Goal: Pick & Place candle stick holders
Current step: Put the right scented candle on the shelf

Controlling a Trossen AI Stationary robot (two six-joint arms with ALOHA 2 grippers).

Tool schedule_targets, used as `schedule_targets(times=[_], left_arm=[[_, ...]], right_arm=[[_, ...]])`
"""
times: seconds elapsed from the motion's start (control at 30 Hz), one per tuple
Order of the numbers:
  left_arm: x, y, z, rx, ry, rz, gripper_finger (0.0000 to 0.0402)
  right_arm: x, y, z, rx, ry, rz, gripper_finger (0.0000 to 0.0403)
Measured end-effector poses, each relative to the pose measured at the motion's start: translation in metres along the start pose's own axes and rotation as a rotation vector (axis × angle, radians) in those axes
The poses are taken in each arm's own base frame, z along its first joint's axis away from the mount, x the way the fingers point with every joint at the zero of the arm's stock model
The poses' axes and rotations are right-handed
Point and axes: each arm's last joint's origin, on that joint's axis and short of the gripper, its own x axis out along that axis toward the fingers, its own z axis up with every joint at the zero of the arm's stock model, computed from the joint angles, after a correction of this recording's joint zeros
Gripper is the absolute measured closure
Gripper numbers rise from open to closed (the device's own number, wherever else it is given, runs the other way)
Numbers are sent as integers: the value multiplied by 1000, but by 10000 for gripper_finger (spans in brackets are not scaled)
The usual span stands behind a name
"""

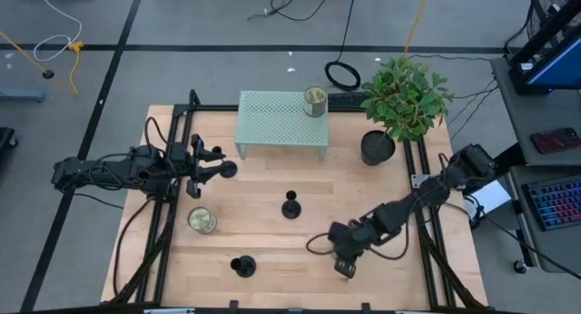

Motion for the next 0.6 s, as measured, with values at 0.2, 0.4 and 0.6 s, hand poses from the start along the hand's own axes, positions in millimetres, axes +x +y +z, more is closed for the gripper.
schedule_targets(times=[0.2,0.4,0.6], left_arm=[[0,0,0,17,0,0,240],[0,0,0,26,1,0,240],[0,0,-2,29,16,1,240]], right_arm=[[-3,-10,36,-211,-153,54,393],[-6,-26,60,-245,-211,32,397],[-10,-36,73,-336,-274,-21,397]])
